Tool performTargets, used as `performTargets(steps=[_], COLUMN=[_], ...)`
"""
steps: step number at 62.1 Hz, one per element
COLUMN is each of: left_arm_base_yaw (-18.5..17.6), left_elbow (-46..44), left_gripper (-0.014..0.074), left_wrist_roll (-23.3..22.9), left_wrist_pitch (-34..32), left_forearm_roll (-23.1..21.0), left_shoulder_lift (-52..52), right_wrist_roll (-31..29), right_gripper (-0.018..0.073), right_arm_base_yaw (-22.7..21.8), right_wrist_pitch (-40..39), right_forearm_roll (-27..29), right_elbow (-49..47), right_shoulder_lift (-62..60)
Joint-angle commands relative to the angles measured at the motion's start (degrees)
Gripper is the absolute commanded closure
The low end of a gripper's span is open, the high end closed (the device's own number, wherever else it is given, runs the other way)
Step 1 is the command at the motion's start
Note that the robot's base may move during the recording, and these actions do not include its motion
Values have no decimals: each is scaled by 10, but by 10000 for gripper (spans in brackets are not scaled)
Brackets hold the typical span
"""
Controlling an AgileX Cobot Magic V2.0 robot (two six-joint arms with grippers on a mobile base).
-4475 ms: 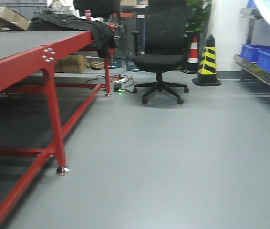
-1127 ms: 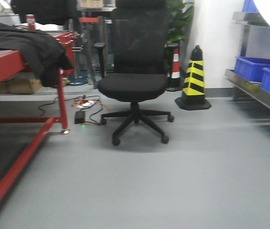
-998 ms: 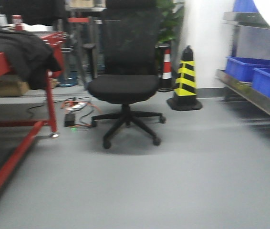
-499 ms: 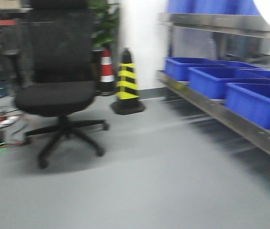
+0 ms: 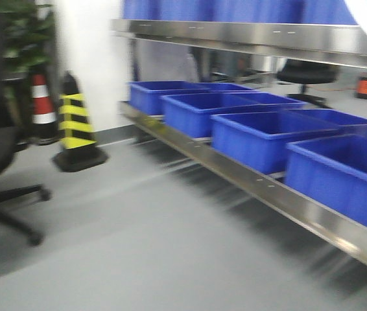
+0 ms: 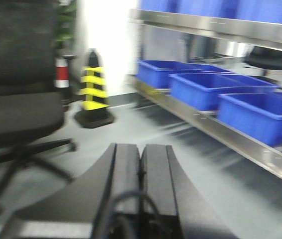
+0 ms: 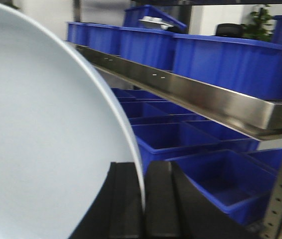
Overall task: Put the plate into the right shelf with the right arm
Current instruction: 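Drive the base past the black chair toward the metal shelf of blue bins, then bring the base up to the shelf, holding the plate near the shelf opening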
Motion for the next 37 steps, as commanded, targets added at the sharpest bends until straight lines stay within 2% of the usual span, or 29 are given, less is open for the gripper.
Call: performTargets(steps=[1, 37], left_arm_base_yaw=[-1, -1], left_elbow=[6, 6], left_gripper=[724, 724], left_wrist_roll=[-4, -4], left_wrist_pitch=[-52, -52], left_forearm_roll=[-5, -5], left_shoulder_lift=[-6, -6], right_wrist_roll=[-4, -4], right_gripper=[505, 505], right_arm_base_yaw=[-4, -4], right_wrist_pitch=[-58, -58], right_forearm_roll=[5, 5], right_elbow=[-17, -17], right_shoulder_lift=[4, 4])
